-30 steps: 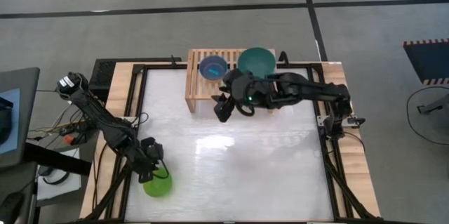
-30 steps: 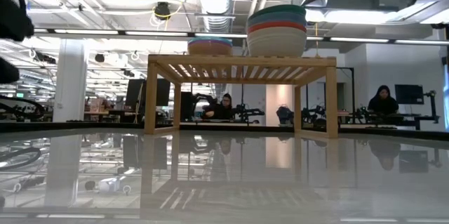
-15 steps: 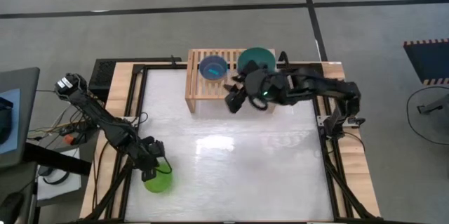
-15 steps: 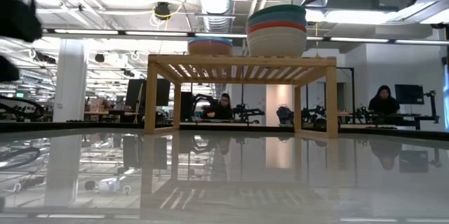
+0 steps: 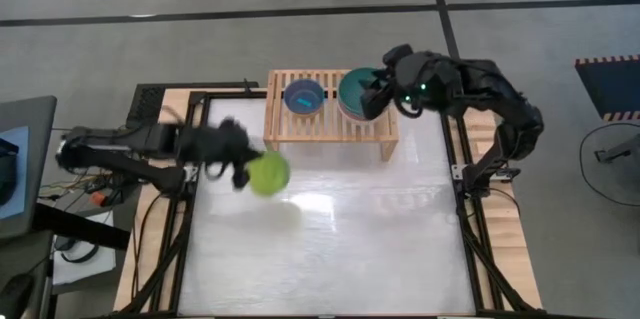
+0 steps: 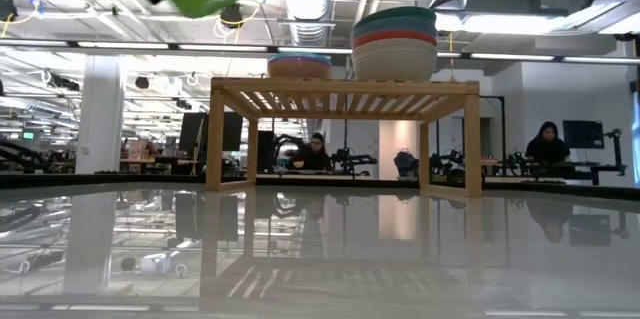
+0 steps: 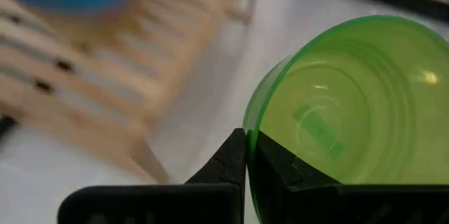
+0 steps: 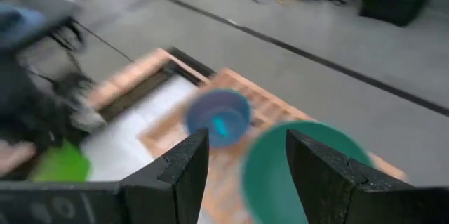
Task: Place and stack bowls onto a shelf
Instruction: Stack the small green bowl on the stack small bowls on the shelf
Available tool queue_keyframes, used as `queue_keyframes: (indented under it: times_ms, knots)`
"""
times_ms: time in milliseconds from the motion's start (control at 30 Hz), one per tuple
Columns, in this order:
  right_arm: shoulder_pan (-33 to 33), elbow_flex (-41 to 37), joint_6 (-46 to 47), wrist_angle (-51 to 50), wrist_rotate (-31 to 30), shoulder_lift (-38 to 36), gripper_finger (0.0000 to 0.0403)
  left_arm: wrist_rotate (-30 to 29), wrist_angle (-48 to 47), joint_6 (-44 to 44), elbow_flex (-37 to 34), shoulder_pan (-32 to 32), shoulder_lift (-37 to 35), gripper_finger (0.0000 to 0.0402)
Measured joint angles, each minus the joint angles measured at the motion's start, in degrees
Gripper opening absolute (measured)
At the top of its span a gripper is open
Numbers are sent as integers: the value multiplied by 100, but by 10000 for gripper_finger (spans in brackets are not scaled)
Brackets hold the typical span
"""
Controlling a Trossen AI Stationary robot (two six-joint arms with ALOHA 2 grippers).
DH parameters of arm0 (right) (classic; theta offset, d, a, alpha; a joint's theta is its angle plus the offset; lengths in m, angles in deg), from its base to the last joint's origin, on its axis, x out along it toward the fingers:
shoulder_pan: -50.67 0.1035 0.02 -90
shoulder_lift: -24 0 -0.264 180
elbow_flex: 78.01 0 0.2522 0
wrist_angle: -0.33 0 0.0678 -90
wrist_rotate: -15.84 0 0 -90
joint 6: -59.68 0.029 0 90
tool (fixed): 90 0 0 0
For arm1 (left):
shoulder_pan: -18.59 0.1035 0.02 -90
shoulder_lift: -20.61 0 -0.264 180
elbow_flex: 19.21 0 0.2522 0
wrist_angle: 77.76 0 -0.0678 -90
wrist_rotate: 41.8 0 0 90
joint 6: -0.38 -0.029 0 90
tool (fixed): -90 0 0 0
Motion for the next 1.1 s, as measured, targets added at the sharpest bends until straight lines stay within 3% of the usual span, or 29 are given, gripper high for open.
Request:
queue_keyframes:
  times_ms: [200, 400, 567, 733, 900, 1100]
  knots:
    - [-463, -10, -72, -750, 8, -4, 214, 1116, 413, -830, 1126, 2110, 1094, 0]
    - [-617, -10, -370, -1169, 15, -8, 214, 1398, 111, -1071, 2738, 3273, 2580, 0]
    - [-699, -10, -645, -1401, 20, -6, 214, 1460, -541, -1291, 4163, 3664, 3634, 0]
    - [-858, -10, -872, -1433, 17, -11, 214, 1522, -1335, -1439, 5076, 3801, 4600, 0]
    - [-996, -10, -1059, -1433, 21, -90, 214, 1525, -1830, -1477, 5435, 3801, 5012, 0]
    - [-1205, -7, -1210, -1428, 23, -284, 214, 1525, -1854, -1455, 5457, 3815, 5008, 0]
